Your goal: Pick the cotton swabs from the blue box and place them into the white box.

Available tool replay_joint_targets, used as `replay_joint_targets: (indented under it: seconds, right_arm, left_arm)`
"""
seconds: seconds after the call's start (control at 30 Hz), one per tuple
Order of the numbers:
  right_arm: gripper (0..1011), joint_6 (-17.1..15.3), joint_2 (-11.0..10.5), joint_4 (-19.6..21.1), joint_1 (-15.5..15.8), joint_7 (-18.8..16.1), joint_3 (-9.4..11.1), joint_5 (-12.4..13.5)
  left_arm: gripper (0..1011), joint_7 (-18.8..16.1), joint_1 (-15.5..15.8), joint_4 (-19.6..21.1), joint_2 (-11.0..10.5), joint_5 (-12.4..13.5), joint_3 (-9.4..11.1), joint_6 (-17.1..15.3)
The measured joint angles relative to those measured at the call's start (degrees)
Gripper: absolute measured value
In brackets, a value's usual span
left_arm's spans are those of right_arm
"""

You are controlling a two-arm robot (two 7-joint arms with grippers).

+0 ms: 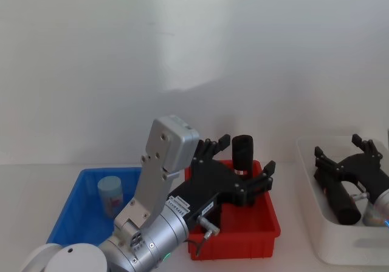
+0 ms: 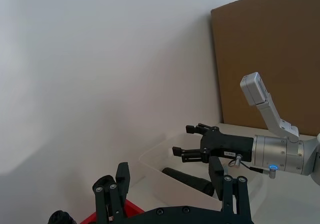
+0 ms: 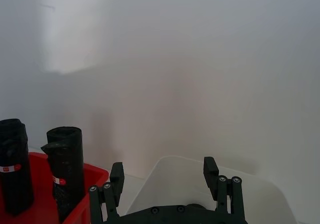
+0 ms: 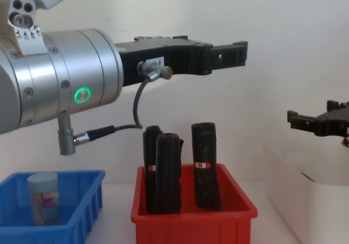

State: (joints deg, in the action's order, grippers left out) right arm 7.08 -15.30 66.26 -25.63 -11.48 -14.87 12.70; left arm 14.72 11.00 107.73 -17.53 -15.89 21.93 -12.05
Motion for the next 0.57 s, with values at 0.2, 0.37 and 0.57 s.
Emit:
replay_joint_targets:
  seconds: [0.2,0.37,0.57]
  right_arm:
    - [1001,0.29,0.14,0.06,-0.06,-0.04,-0.21,-0.49]
    - [1002,0.4,0.21,0.09,-0.08,-0.04,-0.3,-0.74]
    - [1002,0.53,0.25,0.14,-0.11,-0.04,-0.39,-0.99]
  left_arm:
    - [1003,0.0,0.0,0.0,0.0,0.0,0.0,0.0]
    - [1003,0.0,0.0,0.0,0.0,0.0,0.0,0.0]
    - [1003,0.0,0.0,0.0,0.0,0.0,0.0,0.0]
